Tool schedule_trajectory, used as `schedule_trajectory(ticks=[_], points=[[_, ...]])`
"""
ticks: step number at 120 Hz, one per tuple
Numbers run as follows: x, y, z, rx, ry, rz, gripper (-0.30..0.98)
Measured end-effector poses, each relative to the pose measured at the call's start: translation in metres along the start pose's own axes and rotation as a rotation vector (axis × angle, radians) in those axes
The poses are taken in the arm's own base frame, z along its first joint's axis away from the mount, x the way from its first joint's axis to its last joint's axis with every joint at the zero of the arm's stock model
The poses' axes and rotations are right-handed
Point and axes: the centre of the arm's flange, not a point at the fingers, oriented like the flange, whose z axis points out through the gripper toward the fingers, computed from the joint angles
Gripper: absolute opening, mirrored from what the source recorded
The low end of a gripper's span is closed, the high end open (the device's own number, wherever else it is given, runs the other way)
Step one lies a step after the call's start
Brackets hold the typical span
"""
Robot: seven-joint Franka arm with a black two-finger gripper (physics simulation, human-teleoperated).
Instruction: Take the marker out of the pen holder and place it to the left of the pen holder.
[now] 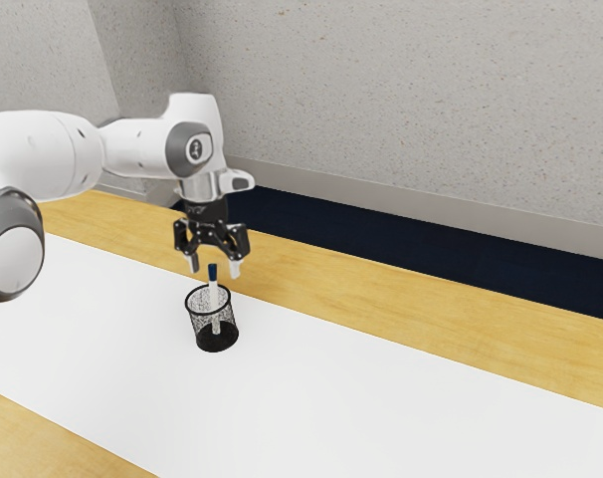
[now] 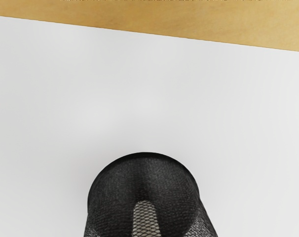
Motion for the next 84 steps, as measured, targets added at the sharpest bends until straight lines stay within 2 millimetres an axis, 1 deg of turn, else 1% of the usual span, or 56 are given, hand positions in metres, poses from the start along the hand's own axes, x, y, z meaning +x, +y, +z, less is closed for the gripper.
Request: schedule_trajectory(ticks=[16,29,44,60,75,84], points=[[0.000,0.000,0.001,0.000,0.009,-0.011,0.63],[-0.009,-0.005,0.006,0.013,-0.020,-0.015,0.61],[-0.012,-0.004,0.006,0.018,-0.040,-0.012,0.57],[-0.013,0.000,0.004,0.016,-0.048,-0.007,0.51],[-0.011,-0.004,0.009,0.010,-0.057,-0.015,0.44],[-0.010,-0.004,0.007,0.009,-0.052,-0.014,0.41]])
